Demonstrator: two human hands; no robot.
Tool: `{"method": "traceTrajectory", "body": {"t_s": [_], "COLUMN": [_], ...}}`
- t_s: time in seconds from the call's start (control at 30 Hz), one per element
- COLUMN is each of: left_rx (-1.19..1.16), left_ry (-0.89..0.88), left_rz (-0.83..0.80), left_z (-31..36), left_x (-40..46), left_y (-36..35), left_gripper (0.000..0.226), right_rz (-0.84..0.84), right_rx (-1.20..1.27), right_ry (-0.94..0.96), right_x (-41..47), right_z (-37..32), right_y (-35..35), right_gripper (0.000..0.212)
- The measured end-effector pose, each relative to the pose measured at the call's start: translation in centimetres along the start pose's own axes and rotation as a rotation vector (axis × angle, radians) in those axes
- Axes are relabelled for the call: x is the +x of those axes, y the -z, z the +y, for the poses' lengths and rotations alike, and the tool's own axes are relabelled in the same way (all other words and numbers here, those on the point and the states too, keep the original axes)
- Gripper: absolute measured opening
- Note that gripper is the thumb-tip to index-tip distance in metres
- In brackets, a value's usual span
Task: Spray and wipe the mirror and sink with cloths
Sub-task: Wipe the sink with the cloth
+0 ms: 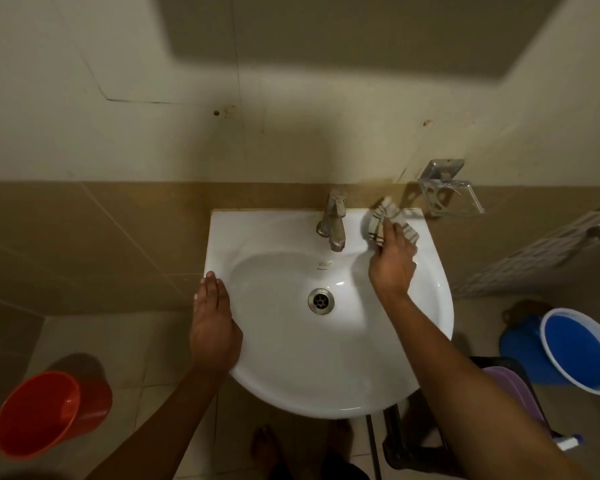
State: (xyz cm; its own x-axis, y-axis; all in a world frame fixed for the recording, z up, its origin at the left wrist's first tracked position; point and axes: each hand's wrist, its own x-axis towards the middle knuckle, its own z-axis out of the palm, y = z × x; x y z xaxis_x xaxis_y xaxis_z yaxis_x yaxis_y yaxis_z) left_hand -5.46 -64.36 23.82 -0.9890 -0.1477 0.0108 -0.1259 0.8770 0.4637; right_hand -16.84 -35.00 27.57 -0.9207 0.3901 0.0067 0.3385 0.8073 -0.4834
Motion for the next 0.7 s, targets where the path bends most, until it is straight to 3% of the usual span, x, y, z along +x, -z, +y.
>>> {"method": "traceTrajectory", "body": {"t_s": [0.07,0.13,0.4,0.6,0.7], "left_rx": [0.003,0.004,0.002,0.010,0.021], "left_ry": [-0.001,-0.006,-0.012,-0.011,-0.006], "left_rz": [-0.001,-0.001,0.002,-0.011,-0.015], "left_z": [0.2,0.3,0.3,0.3,0.2], "left_x": [-0.1,0.0,0.0,0.0,0.0], "left_y": [0.0,0.1,0.1,0.2,0.1], "left_gripper": [0.067,0.068,0.068,0.068,0.068], "right_rz": [-0.180,-0.258,-0.157,-0.223,-0.343], "right_rx": [-0.209,-0.299,-0.175,-0.180,-0.248], "right_ry": [0.139,0.213,0.294,0.350,0.328], "right_x": [1.8,2.4,-5.2,-6.7,-5.2], "right_z": [-0.8,-1.5,-1.6,-7.9,-12.1], "right_y": [-0.8,-2.0,-4.4,-7.1,-7.5], "right_gripper": [0.061,0.062,0.071,0.063,0.059]}}
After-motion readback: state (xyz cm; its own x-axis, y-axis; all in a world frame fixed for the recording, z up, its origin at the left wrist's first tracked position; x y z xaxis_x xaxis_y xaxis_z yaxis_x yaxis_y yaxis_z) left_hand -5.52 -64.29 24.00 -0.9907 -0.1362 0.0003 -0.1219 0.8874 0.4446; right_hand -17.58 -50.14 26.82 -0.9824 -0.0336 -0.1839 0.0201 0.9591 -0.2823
